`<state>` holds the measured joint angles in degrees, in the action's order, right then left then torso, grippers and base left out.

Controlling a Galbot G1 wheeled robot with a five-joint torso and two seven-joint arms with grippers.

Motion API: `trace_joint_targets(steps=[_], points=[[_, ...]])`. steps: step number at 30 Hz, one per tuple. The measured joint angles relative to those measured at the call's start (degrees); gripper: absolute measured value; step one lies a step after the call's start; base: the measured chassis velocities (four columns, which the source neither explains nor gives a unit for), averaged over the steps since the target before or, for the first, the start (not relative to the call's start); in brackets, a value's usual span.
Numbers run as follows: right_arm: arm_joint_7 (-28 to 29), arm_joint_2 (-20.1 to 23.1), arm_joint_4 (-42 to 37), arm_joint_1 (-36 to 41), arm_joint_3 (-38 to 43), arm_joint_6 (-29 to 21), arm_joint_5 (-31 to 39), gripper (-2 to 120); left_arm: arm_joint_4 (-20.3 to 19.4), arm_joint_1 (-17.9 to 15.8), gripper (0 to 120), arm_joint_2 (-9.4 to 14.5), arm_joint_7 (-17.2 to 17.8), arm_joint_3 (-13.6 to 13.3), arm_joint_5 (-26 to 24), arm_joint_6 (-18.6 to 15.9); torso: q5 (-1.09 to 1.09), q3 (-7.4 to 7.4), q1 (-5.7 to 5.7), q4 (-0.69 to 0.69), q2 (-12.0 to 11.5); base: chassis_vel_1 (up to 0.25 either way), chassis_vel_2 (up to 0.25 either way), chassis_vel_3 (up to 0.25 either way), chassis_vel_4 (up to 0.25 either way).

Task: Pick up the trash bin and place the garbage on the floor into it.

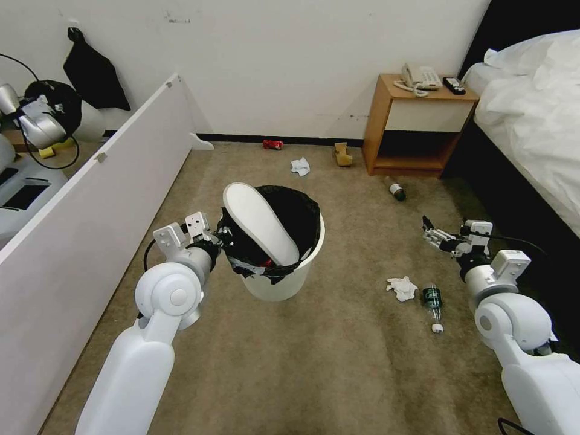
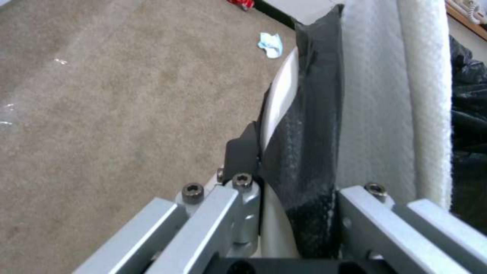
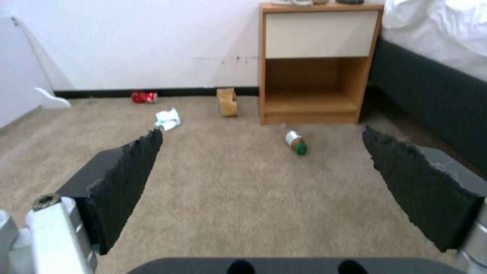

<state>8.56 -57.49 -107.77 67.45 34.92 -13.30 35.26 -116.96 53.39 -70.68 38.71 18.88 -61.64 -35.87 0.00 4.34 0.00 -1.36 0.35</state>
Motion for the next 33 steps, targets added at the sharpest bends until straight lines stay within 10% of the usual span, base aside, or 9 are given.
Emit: trace_joint_targets(steps=[33], points=[[-1.05,-0.72,0.01,0.45,0.16,0.70,-1.53,100,-0.46,0.54,4,-0.07,0.31,0.36,-0.14,0.00,0.01,0.00,0.00,-0.01,0.00,-0.009,-0.011,0.008,0.008]])
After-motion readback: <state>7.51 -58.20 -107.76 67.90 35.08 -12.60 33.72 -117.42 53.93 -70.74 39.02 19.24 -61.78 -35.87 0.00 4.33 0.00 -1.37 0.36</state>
